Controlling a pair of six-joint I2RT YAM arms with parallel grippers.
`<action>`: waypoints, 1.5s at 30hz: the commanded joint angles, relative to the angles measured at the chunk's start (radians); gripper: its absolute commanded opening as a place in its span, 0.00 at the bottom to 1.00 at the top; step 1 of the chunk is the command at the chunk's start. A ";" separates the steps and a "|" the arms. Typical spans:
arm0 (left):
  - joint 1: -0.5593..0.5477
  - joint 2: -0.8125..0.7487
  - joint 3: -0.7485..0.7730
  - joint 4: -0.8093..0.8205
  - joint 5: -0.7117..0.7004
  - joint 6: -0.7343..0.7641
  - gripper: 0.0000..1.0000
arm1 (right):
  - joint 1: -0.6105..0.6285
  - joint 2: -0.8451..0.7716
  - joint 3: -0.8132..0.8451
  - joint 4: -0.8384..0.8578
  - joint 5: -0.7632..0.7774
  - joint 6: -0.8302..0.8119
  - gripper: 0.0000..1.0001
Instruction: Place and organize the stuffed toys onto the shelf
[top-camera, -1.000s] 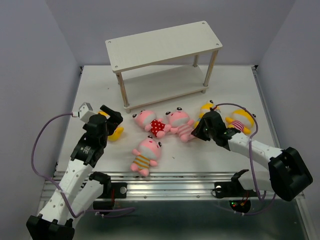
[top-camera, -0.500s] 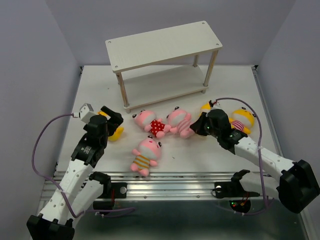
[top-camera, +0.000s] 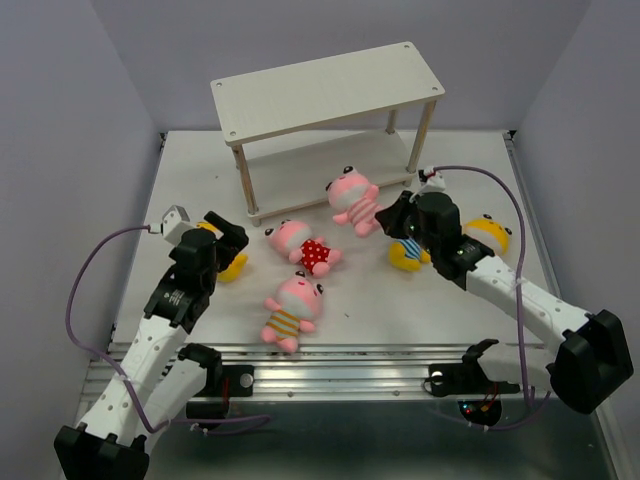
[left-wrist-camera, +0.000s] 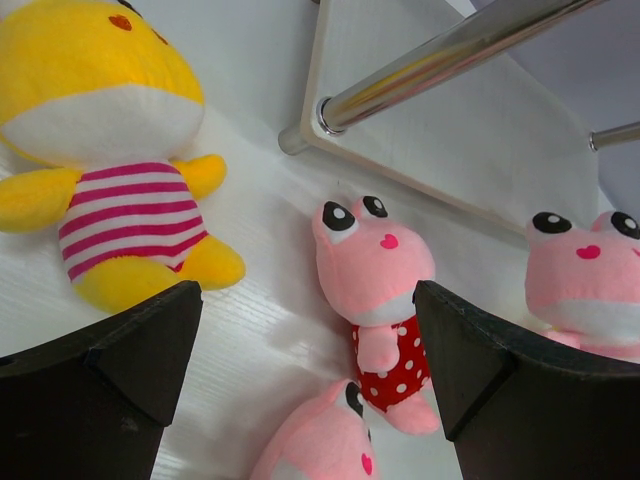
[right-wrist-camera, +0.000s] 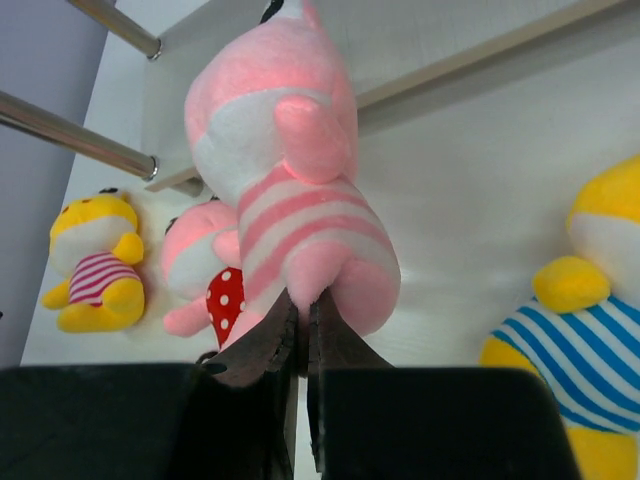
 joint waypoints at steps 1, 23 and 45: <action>0.003 0.002 -0.018 0.048 -0.003 0.020 0.99 | 0.006 0.061 0.094 0.094 0.077 -0.029 0.01; 0.004 0.037 -0.029 0.063 0.025 0.014 0.99 | -0.196 0.510 0.273 0.432 0.043 -0.049 0.01; 0.004 0.071 -0.006 0.060 0.022 0.017 0.99 | -0.271 0.708 0.404 0.443 0.083 0.008 0.01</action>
